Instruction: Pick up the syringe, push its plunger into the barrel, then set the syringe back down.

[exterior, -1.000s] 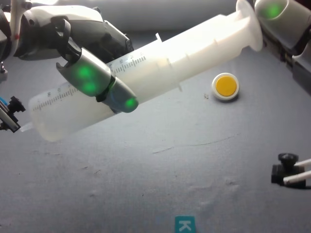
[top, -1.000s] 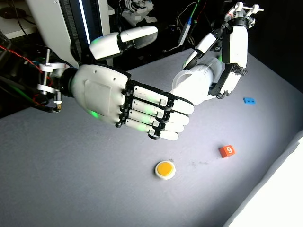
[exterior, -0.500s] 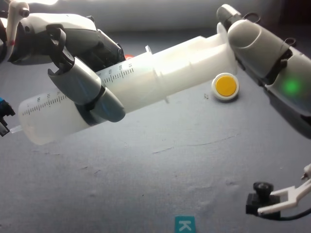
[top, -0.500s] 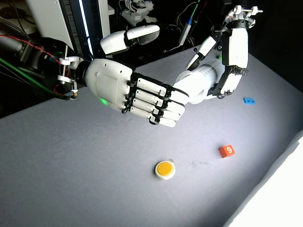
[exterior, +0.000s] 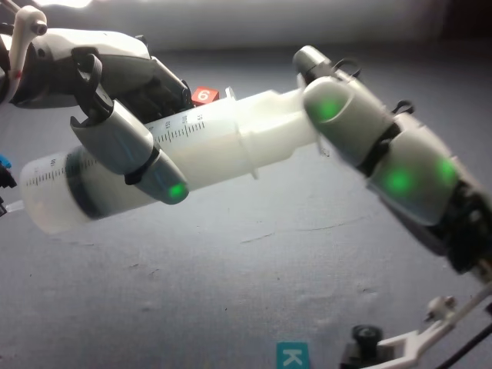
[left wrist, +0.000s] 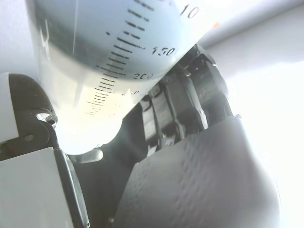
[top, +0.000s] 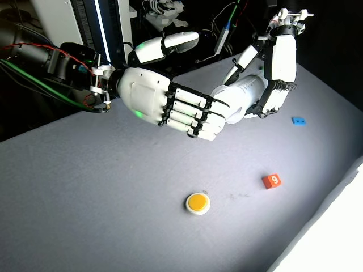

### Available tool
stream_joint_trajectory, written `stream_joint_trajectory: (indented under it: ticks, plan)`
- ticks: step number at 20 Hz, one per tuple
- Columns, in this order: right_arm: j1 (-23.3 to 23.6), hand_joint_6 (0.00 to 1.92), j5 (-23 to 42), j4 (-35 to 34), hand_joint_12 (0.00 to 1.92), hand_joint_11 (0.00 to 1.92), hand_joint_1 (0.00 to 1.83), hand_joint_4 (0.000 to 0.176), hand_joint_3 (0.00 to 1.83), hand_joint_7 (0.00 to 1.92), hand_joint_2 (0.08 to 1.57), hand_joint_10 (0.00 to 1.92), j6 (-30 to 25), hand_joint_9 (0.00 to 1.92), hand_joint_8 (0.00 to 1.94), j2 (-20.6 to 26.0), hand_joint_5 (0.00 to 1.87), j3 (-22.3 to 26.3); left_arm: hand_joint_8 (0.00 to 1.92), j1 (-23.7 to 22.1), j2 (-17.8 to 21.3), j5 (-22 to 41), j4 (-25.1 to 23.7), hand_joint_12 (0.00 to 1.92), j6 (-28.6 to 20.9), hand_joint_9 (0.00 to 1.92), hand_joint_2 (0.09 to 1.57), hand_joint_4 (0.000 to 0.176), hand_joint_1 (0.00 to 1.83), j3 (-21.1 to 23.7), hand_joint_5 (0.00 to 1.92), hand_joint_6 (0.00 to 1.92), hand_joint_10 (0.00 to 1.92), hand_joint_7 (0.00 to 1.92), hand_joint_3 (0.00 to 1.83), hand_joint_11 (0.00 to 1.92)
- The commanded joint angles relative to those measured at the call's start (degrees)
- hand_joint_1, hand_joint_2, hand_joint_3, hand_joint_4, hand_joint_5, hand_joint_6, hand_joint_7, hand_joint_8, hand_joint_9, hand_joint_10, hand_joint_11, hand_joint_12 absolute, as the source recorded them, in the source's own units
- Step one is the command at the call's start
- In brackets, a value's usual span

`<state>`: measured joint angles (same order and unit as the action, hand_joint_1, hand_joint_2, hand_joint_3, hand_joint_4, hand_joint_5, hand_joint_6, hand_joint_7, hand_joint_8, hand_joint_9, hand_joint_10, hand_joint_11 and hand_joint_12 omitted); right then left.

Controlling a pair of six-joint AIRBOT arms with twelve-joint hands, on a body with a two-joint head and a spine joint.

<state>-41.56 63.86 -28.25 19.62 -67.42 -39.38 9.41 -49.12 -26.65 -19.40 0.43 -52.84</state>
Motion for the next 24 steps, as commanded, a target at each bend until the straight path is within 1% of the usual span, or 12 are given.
stream_joint_trajectory:
  ticks: [1, 4, 7, 8, 10, 13, 14, 15, 18, 19, 21, 24]
  plan:
    - [0.9, 0.00, -5.5, 10.4, 0.00, 0.00, 0.00, 0.000, 0.00, 0.00, 1.02, 0.00, 0.2, 0.00, 0.00, -2.0, 0.02, 1.9, 1.09, -1.6, -0.6, 13.2, 2.0, 1.51, -4.1, 0.73, 1.19, 0.000, 1.35, 0.3, 0.81, 1.29, 1.44, 0.84, 0.00, 0.51]
    - [1.7, 0.01, -5.9, 9.0, 0.00, 0.00, 0.00, 0.000, 0.00, 0.00, 1.02, 0.00, 2.2, 0.00, 0.00, -5.4, 0.02, 2.0, 1.11, -1.5, -0.6, 13.3, 2.1, 1.55, -4.1, 0.73, 1.19, 0.000, 1.34, 0.2, 0.80, 1.27, 1.48, 0.84, 0.00, 0.50]
    - [2.1, 0.00, -6.2, 8.4, 0.00, 0.00, 0.00, 0.000, 0.00, 0.00, 1.02, 0.00, 3.1, 0.00, 0.00, -8.2, 0.01, 2.4, 1.08, -1.5, -0.6, 13.3, 2.1, 1.52, -4.1, 0.74, 1.19, 0.000, 1.35, 0.3, 0.82, 1.27, 1.45, 0.84, 0.00, 0.50]
    - [2.4, 0.00, -6.5, 7.5, 0.00, 0.00, 0.00, 0.000, 0.00, 0.00, 1.02, 0.00, 3.5, 0.00, 0.00, -9.1, 0.01, 2.7, 1.11, -1.5, -0.6, 13.3, 2.0, 1.52, -4.1, 0.72, 1.20, 0.000, 1.34, 0.3, 0.80, 1.32, 1.47, 0.81, 0.00, 0.49]
    - [2.9, 0.00, -6.9, 6.1, 0.00, 0.00, 0.00, 0.000, 0.00, 0.00, 1.02, 0.00, 4.0, 0.00, 0.00, -10.1, 0.00, 3.6, 1.10, -1.5, -0.6, 13.2, 2.0, 1.54, -4.1, 0.73, 1.19, 0.000, 1.35, 0.3, 0.82, 1.26, 1.46, 0.84, 0.00, 0.49]
    - [2.8, 0.00, -6.9, 6.1, 0.00, 0.00, 0.00, 0.000, 0.00, 0.00, 1.03, 0.00, 4.5, 0.00, 0.00, -10.2, 0.00, 4.9, 1.09, -1.4, -0.6, 13.2, 1.9, 1.52, -4.1, 0.73, 1.20, 0.000, 1.34, 0.3, 0.80, 1.30, 1.47, 0.83, 0.00, 0.49]
    - [2.8, 0.00, -6.8, 6.1, 0.00, 0.00, 0.00, 0.000, 0.00, 0.00, 1.03, 0.00, 4.6, 0.00, 0.00, -9.8, 0.00, 5.1, 1.10, -1.4, -0.6, 13.1, 1.8, 1.52, -4.1, 0.74, 1.20, 0.000, 1.34, 0.3, 0.79, 1.30, 1.46, 0.82, 0.00, 0.50]
    - [2.9, 0.00, -6.8, 6.1, 0.00, 0.00, 0.00, 0.000, 0.00, 0.00, 1.03, 0.00, 4.6, 0.00, 0.00, -9.1, 0.00, 5.1, 1.07, -1.3, -0.5, 13.1, 1.8, 1.51, -4.1, 0.76, 1.18, 0.000, 1.35, 0.4, 0.82, 1.25, 1.43, 0.85, 0.00, 0.52]
    - [4.4, 0.00, -6.2, 6.5, 0.00, 0.00, 0.00, 0.000, 0.00, 0.00, 1.03, 0.00, 3.0, 0.00, 0.00, -5.4, 0.00, 5.1, 1.06, -1.0, -0.5, 13.1, 0.9, 1.46, -4.1, 0.77, 1.18, 0.000, 1.35, 0.5, 0.82, 1.30, 1.39, 0.85, 0.00, 0.53]
    - [5.0, 0.00, -5.7, 6.5, 0.00, 0.00, 0.00, 0.000, 0.00, 0.00, 1.03, 0.00, 2.2, 0.00, 0.00, -3.6, 0.00, 5.1, 1.10, -1.0, -0.5, 13.1, 0.8, 1.47, -4.1, 0.74, 1.19, 0.000, 1.34, 0.6, 0.79, 1.34, 1.43, 0.82, 0.00, 0.51]
    - [5.8, 0.00, -5.1, 6.5, 0.00, 0.00, 0.00, 0.000, 0.01, 0.00, 1.04, 0.00, 1.5, 0.00, 0.00, 0.2, 0.00, 5.1, 1.07, -0.9, -0.5, 13.1, 0.4, 1.48, -4.1, 0.74, 1.19, 0.000, 1.35, 0.5, 0.81, 1.31, 1.42, 0.85, 0.00, 0.51]
    - [6.9, 0.01, -4.5, 6.6, 0.00, 0.00, 0.00, 0.000, 0.00, 0.00, 1.04, 0.00, -0.5, 0.00, 0.00, 6.6, 0.01, 5.1, 1.12, -0.6, -0.5, 13.1, -0.4, 1.55, -4.1, 0.72, 1.19, 0.000, 1.34, 0.5, 0.79, 1.29, 1.47, 0.84, 0.00, 0.49]
